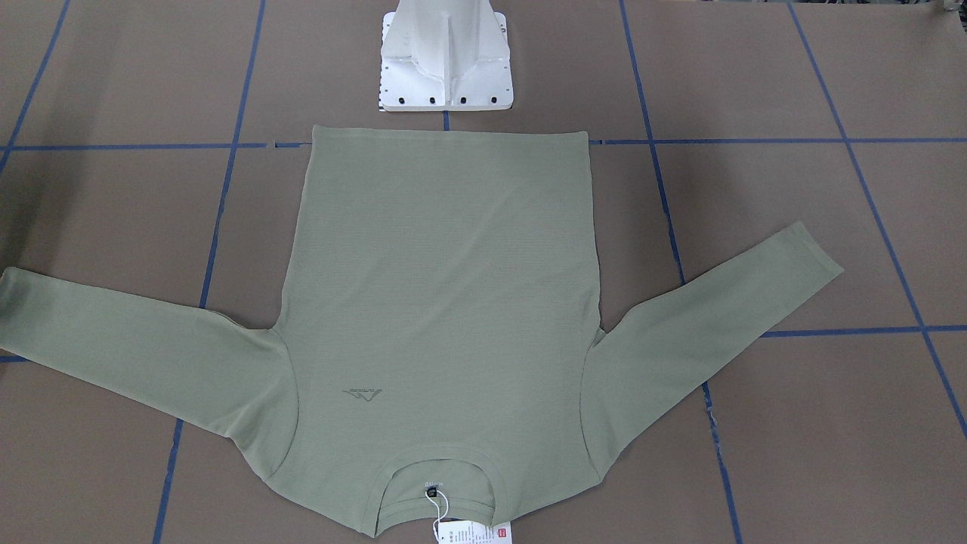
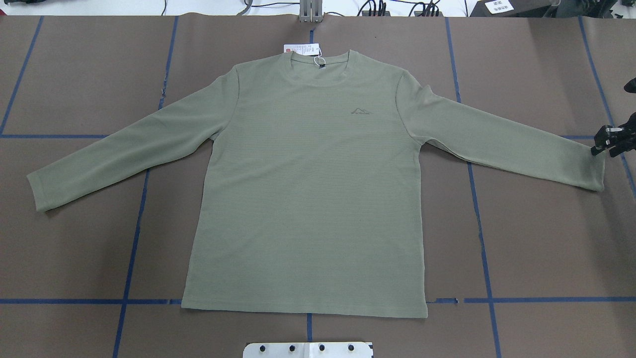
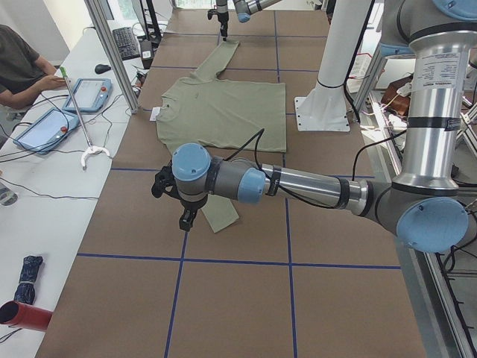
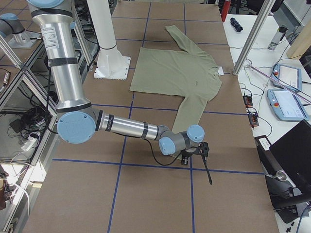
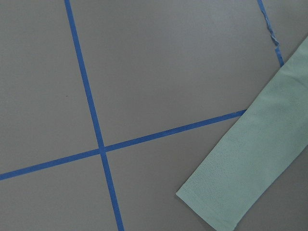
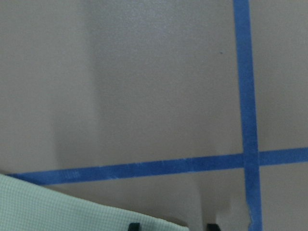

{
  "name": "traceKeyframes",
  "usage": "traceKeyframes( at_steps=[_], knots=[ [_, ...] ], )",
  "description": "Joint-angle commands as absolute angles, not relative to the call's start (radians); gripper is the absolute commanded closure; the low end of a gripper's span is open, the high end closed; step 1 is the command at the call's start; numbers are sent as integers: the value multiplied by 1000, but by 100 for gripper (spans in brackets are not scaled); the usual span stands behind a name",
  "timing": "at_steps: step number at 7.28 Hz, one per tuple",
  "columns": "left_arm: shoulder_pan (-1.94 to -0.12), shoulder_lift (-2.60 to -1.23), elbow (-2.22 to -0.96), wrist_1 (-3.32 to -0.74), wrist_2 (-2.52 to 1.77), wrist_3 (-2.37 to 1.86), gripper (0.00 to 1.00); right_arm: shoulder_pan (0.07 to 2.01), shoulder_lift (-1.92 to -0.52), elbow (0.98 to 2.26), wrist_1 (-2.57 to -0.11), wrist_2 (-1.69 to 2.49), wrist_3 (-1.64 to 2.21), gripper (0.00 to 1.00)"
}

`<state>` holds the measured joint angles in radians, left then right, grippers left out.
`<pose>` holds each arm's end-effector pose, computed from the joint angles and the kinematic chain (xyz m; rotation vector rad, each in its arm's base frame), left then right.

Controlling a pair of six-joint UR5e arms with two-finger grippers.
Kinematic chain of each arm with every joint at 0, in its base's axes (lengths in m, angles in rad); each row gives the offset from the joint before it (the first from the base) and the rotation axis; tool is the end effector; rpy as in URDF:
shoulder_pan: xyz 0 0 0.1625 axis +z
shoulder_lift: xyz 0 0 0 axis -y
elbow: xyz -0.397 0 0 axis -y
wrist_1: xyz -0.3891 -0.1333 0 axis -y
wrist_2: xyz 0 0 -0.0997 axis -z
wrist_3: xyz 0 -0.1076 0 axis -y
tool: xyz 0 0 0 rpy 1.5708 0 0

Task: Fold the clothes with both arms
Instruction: 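Move the right gripper to the sleeve cuff nearest it and grasp it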

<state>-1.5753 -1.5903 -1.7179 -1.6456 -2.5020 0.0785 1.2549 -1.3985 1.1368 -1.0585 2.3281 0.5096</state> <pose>-0.0492 -0.5034 0.5334 0.2622 0.9173 0.1807 -0.1175 -0.5506 0.7053 -0.0837 -0.7856 0.0886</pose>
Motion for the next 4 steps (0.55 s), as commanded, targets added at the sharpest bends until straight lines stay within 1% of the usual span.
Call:
traceKeyframes(
  at_steps=[1,2,4],
  knots=[
    [-1575,-1589,-1718,-1644,-2502,78,0,1255,-1401,1137,-1058,2330,515,97],
    [-1575,-1589,-1717,-1646,-2502,78,0,1253,-1401,1138,-1060,2333,531,100],
    [-1575,-1591,-1717,-1646,-2502,78,0,1255,-1391,1166,-1058,2353,592,100]
  ],
)
